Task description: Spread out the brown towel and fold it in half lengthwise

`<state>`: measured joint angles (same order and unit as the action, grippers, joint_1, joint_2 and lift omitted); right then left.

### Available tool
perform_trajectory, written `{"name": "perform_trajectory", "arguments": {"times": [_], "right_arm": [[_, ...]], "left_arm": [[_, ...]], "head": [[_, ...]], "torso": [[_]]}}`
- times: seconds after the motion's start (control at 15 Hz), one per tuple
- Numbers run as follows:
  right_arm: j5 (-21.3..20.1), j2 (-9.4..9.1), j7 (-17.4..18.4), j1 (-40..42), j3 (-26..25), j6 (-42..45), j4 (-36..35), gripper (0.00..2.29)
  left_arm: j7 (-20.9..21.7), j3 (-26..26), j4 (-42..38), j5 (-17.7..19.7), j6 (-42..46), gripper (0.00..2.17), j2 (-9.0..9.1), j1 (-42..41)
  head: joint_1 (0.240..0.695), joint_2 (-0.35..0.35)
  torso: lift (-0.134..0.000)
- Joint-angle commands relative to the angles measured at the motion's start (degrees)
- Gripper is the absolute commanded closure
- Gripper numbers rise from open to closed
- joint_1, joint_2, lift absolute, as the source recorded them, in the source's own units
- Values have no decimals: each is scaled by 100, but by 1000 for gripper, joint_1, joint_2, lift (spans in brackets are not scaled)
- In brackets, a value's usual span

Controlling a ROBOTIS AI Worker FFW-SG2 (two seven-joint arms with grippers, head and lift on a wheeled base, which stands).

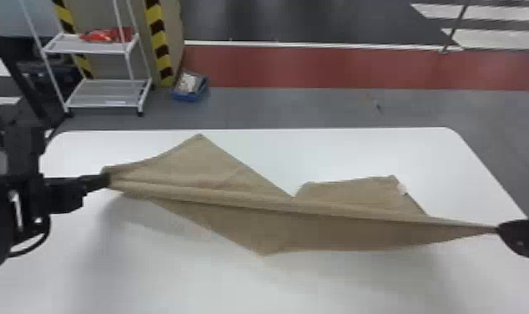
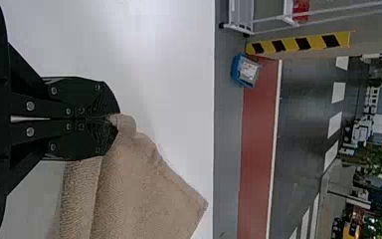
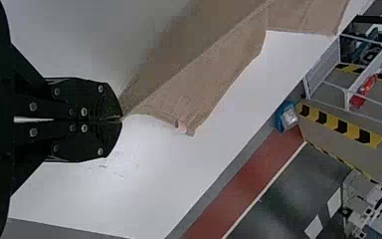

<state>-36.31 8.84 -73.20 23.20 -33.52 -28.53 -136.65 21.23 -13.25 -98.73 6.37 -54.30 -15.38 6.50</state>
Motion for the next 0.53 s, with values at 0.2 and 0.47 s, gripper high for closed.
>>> {"name": "perform_trajectory", "arguments": {"times": [0.2, 0.47], "right_arm": [[159, -401, -441, 334, -832, 606, 33, 1393], [159, -559, -512, 616, -832, 888, 77, 1393]], "left_arm": [[-172, -477, -893, 224, -174, 2145, 9, -984], [-471, -838, -1640, 312, -578, 2145, 106, -1670]], "head": [[695, -49], [695, -41]], "torso": [[-125], [-125]]}}
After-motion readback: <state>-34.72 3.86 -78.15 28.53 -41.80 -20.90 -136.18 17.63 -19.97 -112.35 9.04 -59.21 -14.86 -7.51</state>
